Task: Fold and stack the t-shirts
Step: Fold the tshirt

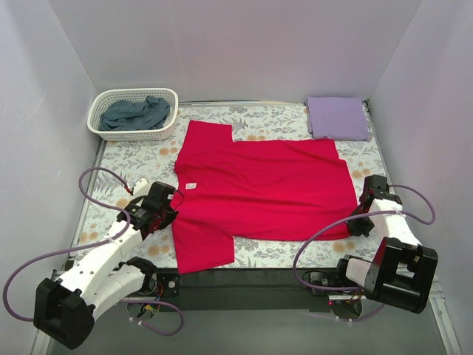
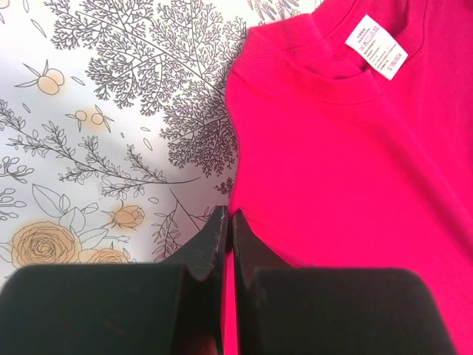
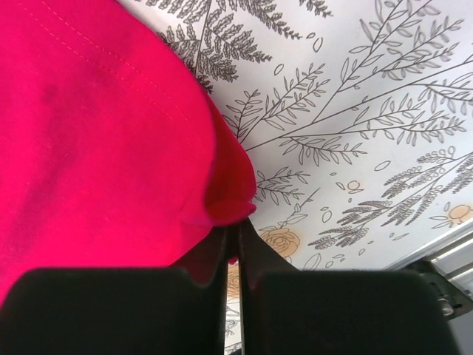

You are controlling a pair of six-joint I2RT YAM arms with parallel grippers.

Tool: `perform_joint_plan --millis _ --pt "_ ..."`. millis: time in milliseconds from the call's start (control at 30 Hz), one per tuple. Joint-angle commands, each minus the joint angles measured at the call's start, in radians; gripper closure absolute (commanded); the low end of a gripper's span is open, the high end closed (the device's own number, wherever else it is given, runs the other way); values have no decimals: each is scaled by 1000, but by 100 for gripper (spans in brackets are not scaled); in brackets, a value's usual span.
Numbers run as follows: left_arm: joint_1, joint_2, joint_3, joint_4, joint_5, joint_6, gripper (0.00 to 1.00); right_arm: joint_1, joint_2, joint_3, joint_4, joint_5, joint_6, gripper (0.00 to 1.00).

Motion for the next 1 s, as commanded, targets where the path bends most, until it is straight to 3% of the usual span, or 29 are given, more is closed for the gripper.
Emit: perform_joint_plan --millis 0,100,600,967 --pt "1 -21 47 -52 -61 -19 100 -8 -39 53 -41 40 -61 94" --pt "2 -38 66 -76 -52 -20 100 -8 -54 93 -74 50 -94 98" --pt "1 -30 136 -231 -4 -39 100 3 -154 157 -97 3 -149 99" --pt "2 9 164 -271 -12 -48 100 39 -94 240 -65 18 -180 99"
